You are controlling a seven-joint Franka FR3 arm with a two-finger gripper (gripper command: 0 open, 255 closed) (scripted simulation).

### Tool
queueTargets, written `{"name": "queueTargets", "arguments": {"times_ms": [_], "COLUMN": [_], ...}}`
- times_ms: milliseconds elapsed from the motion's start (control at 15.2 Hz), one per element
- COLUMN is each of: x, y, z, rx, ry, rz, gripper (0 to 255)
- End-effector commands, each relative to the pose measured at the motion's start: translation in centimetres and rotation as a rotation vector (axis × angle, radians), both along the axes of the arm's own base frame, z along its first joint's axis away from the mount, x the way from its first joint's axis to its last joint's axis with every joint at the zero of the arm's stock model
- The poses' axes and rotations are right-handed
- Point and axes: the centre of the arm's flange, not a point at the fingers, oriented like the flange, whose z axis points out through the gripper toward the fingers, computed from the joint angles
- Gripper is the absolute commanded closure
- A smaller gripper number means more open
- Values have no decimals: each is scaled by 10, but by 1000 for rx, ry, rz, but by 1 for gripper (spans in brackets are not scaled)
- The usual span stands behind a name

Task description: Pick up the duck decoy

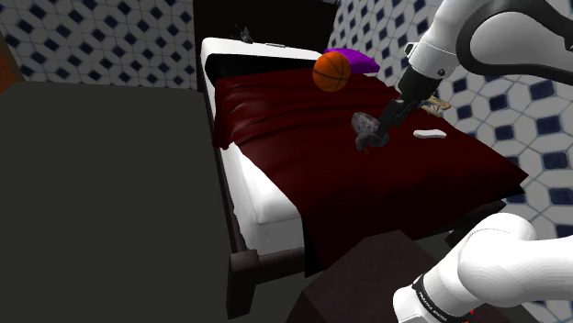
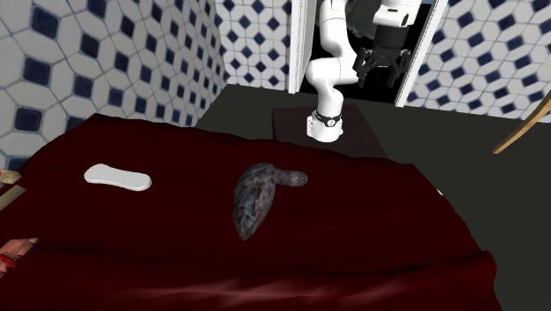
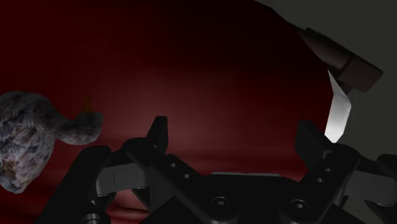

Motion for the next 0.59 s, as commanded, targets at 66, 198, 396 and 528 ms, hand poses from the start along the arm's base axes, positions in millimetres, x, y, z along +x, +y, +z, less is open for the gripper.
{"name": "queueTargets", "arguments": {"times_ms": [66,198,396,528], "x": [0,1,7,13], "y": [-14,-41,-82,-108], "z": [-4,-13,-27,-36], "rx": [4,12,23,31], "ry": [4,13,26,35], "rz": [42,126,252,336], "gripper": [0,0,0,0]}}
